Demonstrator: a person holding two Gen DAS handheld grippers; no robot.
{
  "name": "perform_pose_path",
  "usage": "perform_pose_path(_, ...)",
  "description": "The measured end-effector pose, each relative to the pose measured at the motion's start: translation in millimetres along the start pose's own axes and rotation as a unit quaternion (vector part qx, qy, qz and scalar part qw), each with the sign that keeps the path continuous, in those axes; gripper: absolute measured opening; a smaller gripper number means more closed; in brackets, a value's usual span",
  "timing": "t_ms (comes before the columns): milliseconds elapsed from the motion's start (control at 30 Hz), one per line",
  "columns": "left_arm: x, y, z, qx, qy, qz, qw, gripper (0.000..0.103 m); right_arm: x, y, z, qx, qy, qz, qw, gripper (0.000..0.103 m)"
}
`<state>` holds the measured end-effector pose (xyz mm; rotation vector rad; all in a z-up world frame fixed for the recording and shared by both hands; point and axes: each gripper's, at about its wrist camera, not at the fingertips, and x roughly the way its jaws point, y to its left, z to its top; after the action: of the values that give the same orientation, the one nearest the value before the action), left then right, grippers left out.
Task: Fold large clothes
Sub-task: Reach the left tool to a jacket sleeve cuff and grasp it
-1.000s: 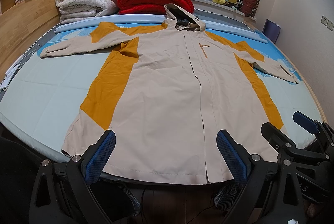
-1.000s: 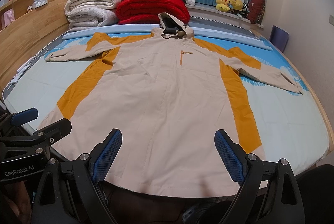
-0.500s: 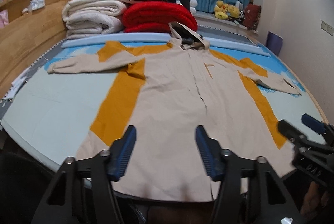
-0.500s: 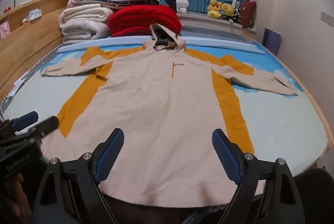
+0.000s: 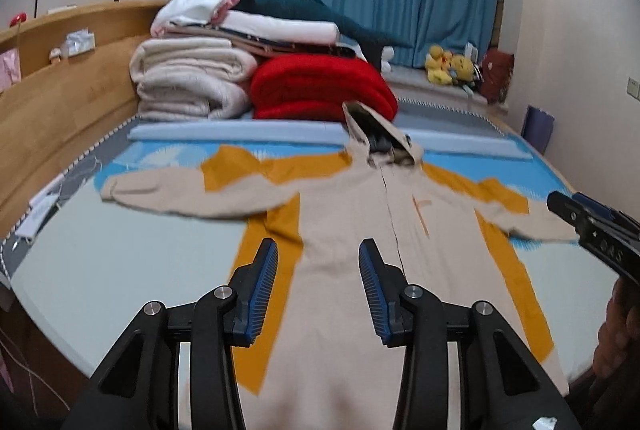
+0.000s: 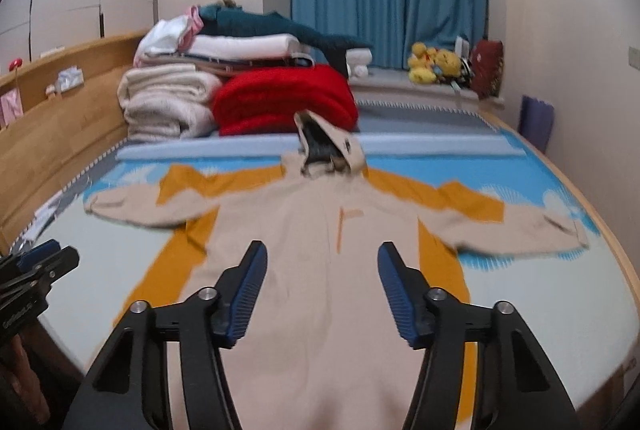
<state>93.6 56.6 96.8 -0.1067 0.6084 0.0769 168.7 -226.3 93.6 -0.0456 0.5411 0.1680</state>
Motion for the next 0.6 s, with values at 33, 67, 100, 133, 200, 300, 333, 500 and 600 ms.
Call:
perform_pose_path(33, 4, 2, 8, -0.001, -0.002, 0.001, 1.0, 0.039, 8, 1, 13, 0.001, -0.006, 0.003, 1.0, 0.053)
perform_pose_path(67, 10, 5, 16, -0.001, -0.004, 0.003, 1.0, 0.039, 14, 1, 22, 0.003, -0.009, 0.005, 1.0, 0.05)
perform_pose_path(100, 15, 8, 24, -0.003, -0.005, 0.005, 1.0, 0.039, 23, 1, 34, 0.006, -0.014, 0.011, 1.0, 0.046)
perform_pose_path(133, 21, 11, 32, -0.005, -0.006, 0.006, 0.9999, 0.039, 32, 2, 48, 0.01, -0.02, 0.017, 1.0, 0.043)
perform_pose_path(200, 38, 21, 51, -0.007, -0.008, 0.011, 0.9999, 0.037, 48, 5, 69, 0.008, -0.03, 0.026, 0.999, 0.036)
perform_pose_path(300, 72, 40, 72, -0.003, 0.001, 0.028, 0.9996, 0.023, 74, 8, 95, 0.006, -0.045, 0.034, 0.998, 0.034)
perform_pose_path(333, 84, 47, 77, -0.004, 0.007, 0.032, 0.9995, 0.014, 85, 8, 102, 0.003, -0.049, 0.035, 0.998, 0.034)
perform_pose_path(500, 176, 102, 74, 0.003, 0.057, 0.074, 0.9956, 0.007, 130, 1, 94, 0.005, -0.033, 0.038, 0.999, 0.036)
perform_pose_path(600, 226, 146, 57, -0.041, 0.095, 0.088, 0.9907, 0.007, 163, -8, 84, 0.024, 0.018, 0.047, 0.998, 0.038)
